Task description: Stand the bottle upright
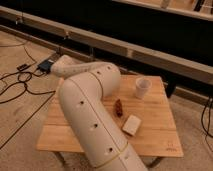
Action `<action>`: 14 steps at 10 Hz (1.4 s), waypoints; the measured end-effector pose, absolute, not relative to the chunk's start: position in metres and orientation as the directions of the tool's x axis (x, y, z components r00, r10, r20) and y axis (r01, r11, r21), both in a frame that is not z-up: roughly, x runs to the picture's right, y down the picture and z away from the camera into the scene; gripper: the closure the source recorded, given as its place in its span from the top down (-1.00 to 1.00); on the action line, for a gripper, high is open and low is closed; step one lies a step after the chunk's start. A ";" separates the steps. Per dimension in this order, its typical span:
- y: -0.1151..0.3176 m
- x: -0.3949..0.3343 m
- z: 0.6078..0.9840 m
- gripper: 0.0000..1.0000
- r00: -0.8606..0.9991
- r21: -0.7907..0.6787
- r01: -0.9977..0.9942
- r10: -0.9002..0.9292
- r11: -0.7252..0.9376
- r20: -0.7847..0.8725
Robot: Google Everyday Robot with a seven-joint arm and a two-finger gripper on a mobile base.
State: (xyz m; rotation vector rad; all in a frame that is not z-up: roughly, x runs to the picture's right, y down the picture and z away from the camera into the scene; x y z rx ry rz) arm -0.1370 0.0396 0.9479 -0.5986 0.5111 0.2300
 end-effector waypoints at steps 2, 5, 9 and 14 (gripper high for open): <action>0.043 -0.146 0.953 0.60 0.846 -0.488 -0.336 0.030 0.806 -0.532; 0.049 -0.154 0.961 0.55 0.838 -0.498 -0.362 0.040 0.788 -0.545; 0.050 -0.153 0.969 -0.25 0.823 -0.494 -0.397 0.062 0.773 -0.565; 0.013 -0.164 0.964 -1.00 0.822 -0.435 -0.473 0.206 0.766 -0.530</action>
